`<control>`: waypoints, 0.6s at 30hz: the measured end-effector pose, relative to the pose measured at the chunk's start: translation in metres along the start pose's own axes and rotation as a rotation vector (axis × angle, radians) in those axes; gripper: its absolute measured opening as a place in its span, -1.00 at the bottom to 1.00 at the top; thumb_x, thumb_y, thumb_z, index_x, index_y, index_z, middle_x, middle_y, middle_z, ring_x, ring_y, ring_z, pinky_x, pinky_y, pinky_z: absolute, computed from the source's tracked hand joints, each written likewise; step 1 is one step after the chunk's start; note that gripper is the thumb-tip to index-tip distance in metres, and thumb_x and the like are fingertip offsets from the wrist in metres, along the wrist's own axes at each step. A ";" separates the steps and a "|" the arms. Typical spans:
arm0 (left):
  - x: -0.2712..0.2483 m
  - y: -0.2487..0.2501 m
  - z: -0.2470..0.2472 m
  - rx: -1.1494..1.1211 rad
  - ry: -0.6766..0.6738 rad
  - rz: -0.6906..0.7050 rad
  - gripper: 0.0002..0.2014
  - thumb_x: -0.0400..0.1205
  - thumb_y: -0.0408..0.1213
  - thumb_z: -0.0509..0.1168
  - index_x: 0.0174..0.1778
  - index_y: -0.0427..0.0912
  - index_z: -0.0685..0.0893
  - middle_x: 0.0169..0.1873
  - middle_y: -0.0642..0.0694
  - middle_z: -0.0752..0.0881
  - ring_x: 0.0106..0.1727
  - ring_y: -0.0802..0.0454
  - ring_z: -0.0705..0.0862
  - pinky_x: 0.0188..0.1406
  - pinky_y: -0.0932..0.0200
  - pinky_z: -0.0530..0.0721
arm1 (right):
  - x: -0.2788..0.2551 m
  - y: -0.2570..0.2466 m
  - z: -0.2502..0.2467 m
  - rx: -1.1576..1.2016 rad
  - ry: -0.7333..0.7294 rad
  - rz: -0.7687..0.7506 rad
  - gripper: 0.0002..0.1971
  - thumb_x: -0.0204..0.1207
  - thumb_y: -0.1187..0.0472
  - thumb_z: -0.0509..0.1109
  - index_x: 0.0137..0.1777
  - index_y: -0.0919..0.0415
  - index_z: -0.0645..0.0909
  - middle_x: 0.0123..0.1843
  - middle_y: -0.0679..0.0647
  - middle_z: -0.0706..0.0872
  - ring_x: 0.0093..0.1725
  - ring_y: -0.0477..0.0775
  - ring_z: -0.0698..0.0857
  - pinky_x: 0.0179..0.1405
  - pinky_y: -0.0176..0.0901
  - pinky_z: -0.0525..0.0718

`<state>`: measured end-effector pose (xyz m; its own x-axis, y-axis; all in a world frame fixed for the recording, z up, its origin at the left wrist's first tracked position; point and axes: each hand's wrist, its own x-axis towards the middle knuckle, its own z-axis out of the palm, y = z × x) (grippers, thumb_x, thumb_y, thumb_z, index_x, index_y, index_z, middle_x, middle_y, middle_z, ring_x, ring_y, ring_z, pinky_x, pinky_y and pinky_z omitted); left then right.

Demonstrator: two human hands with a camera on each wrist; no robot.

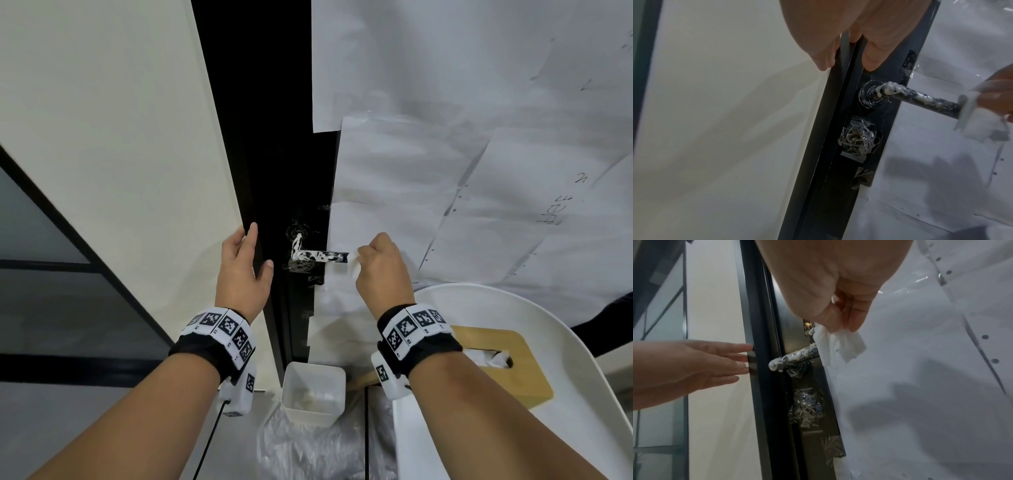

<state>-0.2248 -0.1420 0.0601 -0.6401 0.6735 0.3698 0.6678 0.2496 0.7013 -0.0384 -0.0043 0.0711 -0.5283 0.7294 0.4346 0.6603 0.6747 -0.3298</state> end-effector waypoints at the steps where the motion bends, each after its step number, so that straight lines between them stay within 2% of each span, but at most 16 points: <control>1: 0.000 0.000 0.000 0.001 0.000 0.001 -0.35 0.66 -0.27 0.29 0.65 0.02 0.20 0.58 -0.04 0.22 0.60 0.13 0.22 0.40 0.39 0.22 | 0.000 -0.002 0.000 -0.007 -0.005 0.003 -0.81 0.28 0.63 0.22 -0.33 0.34 0.46 -0.14 0.20 0.46 -0.21 0.10 0.35 -0.44 -0.11 0.34; 6: 0.000 0.000 -0.001 0.001 -0.003 0.008 -0.35 0.66 -0.29 0.30 0.65 0.02 0.20 0.57 -0.04 0.22 0.60 0.13 0.22 0.40 0.38 0.24 | -0.002 -0.009 0.002 -0.022 -0.082 -0.023 -0.80 0.23 0.65 0.16 -0.32 0.38 0.50 -0.11 0.22 0.47 -0.17 0.16 0.40 -0.44 -0.07 0.38; 10: 0.001 -0.001 -0.001 0.001 -0.010 0.015 -0.35 0.65 -0.30 0.29 0.65 0.01 0.20 0.58 -0.05 0.22 0.60 0.12 0.23 0.40 0.38 0.24 | 0.000 -0.004 0.001 -0.010 -0.026 -0.004 -0.83 0.25 0.64 0.22 -0.33 0.40 0.53 -0.15 0.21 0.49 -0.22 0.12 0.38 -0.43 -0.11 0.34; 15: 0.000 -0.001 0.000 -0.002 -0.007 0.015 -0.34 0.66 -0.30 0.29 0.66 0.01 0.20 0.58 -0.04 0.21 0.60 0.12 0.23 0.39 0.41 0.23 | 0.003 -0.016 0.005 -0.015 -0.069 -0.044 -0.72 0.21 0.66 0.13 -0.39 0.25 0.32 -0.11 0.20 0.45 -0.17 0.11 0.33 -0.42 -0.07 0.35; 18: 0.001 -0.002 -0.001 0.004 0.011 0.018 -0.37 0.66 -0.30 0.28 0.65 0.03 0.22 0.57 -0.02 0.24 0.59 0.13 0.24 0.37 0.42 0.24 | 0.002 -0.014 0.004 -0.010 -0.103 -0.072 -0.71 0.21 0.65 0.13 -0.38 0.23 0.34 -0.12 0.20 0.44 -0.18 0.14 0.37 -0.43 -0.04 0.38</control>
<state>-0.2266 -0.1422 0.0597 -0.6322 0.6704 0.3884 0.6803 0.2404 0.6923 -0.0506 -0.0116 0.0731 -0.6262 0.6871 0.3686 0.6235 0.7251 -0.2925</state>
